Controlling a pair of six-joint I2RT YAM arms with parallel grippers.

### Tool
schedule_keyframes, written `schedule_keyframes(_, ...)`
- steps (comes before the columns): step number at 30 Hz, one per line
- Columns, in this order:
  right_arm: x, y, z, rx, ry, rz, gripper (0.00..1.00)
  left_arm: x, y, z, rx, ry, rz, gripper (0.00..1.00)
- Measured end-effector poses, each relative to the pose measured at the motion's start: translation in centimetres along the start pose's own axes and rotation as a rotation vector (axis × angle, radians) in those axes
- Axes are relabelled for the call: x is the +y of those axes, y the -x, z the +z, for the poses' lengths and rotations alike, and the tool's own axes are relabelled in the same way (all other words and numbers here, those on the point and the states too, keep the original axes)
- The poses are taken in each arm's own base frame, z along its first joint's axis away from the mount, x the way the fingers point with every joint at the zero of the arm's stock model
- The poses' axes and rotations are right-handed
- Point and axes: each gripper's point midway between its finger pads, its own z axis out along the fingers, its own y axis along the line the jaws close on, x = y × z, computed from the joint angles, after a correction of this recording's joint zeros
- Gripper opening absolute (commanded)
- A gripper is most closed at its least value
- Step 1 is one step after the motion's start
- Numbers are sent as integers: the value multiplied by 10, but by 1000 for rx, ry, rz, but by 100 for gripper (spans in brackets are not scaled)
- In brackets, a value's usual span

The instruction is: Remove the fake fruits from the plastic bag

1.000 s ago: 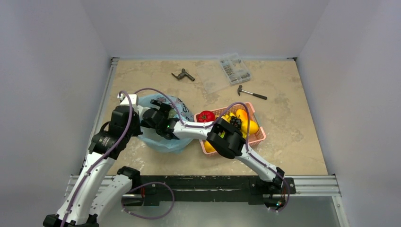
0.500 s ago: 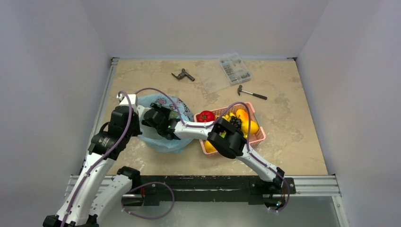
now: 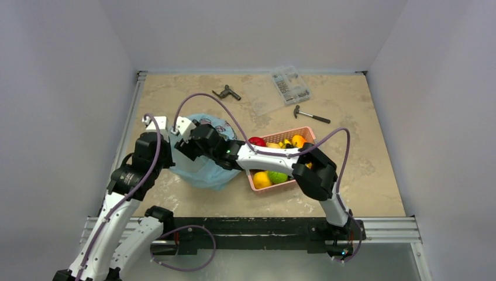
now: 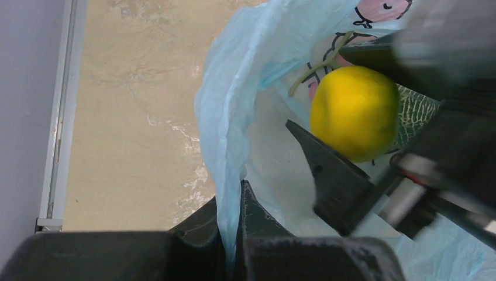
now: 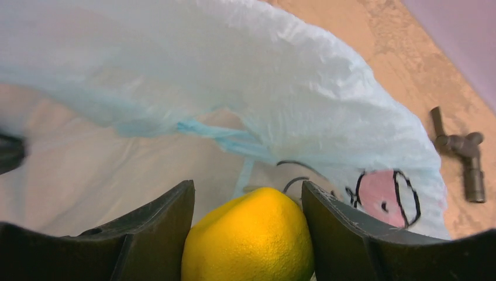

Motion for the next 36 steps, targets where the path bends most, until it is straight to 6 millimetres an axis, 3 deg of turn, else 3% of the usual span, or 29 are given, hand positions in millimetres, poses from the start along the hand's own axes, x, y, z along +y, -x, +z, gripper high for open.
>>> schedule_keyframes(5, 12, 13, -35, -53, 99, 131, 7, 1, -5, 0, 23, 5, 8, 0)
schedule_keyframes(11, 28, 5, -70, -42, 208, 249, 4, 1, -7, 3, 36, 7, 13, 0)
schedule_keyframes(15, 27, -4, -99, -30, 232, 298, 2, 0, -7, 3, 40, 8, 14, 0)
schedule_keyframes(19, 9, 6, -137, -77, 211, 339, 0, -1, -7, 2, 38, 0, 14, 0)
schedule_keyframes(25, -49, 49, -216, -305, 82, 451, 0, -2, -7, 2, 39, -9, 13, 0)
schedule_keyframes(28, -75, 58, -246, -392, -9, 495, 0, -2, -7, 1, 37, -9, 12, 0)
schedule_keyframes(31, -93, 42, -260, -401, -106, 532, 0, 0, -6, -1, 25, -6, 8, 0)
schedule_keyframes(36, -99, -25, -253, -249, -229, 539, 1, 7, -6, -6, 10, 24, -2, 0)
